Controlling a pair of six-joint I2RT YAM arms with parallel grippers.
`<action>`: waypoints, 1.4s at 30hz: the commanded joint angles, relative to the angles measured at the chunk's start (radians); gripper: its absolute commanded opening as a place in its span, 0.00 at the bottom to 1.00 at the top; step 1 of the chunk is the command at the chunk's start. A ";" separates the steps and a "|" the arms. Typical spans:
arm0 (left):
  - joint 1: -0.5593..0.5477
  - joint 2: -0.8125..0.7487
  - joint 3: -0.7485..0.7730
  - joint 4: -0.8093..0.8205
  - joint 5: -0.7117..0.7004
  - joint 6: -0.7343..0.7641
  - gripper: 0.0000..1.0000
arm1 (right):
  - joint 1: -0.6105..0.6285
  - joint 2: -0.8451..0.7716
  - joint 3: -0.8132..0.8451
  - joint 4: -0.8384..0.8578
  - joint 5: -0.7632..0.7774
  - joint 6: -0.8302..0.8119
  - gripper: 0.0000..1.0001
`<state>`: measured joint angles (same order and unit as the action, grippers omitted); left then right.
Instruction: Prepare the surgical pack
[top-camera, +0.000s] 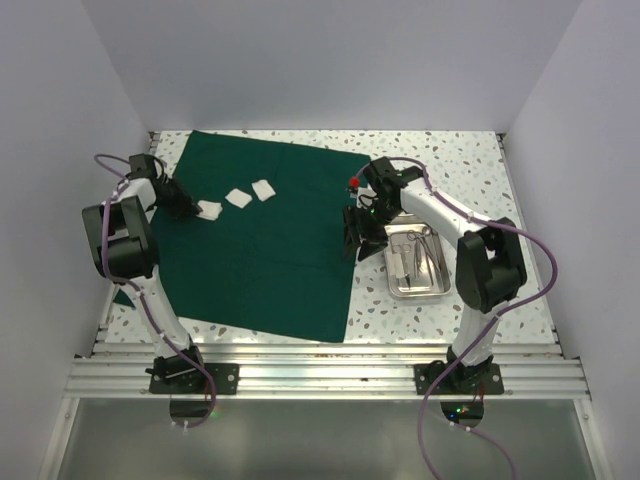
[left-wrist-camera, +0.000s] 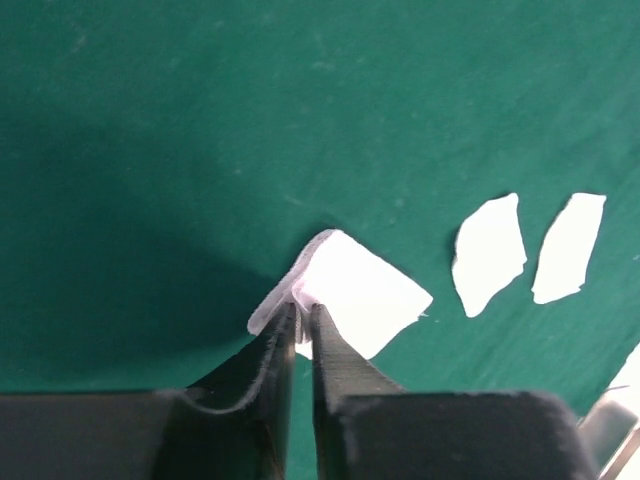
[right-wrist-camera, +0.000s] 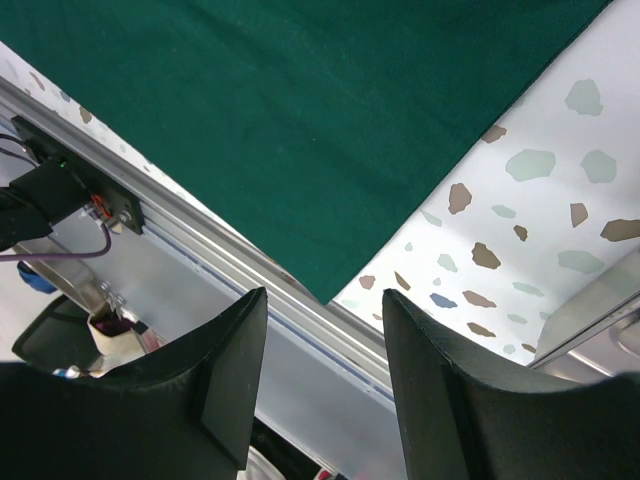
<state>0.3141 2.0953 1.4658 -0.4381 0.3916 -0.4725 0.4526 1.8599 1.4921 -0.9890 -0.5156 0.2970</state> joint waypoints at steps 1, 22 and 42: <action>0.016 -0.023 0.013 -0.014 -0.031 0.017 0.19 | 0.004 -0.004 0.028 -0.022 -0.001 -0.010 0.53; 0.014 -0.063 -0.042 -0.013 -0.085 0.009 0.37 | 0.005 -0.010 0.014 -0.010 -0.008 -0.002 0.53; 0.014 -0.069 -0.090 0.076 -0.045 -0.023 0.43 | 0.005 -0.011 0.010 -0.005 -0.011 0.001 0.52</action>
<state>0.3225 2.0319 1.3842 -0.4068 0.3344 -0.4828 0.4526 1.8599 1.4921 -0.9874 -0.5159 0.2974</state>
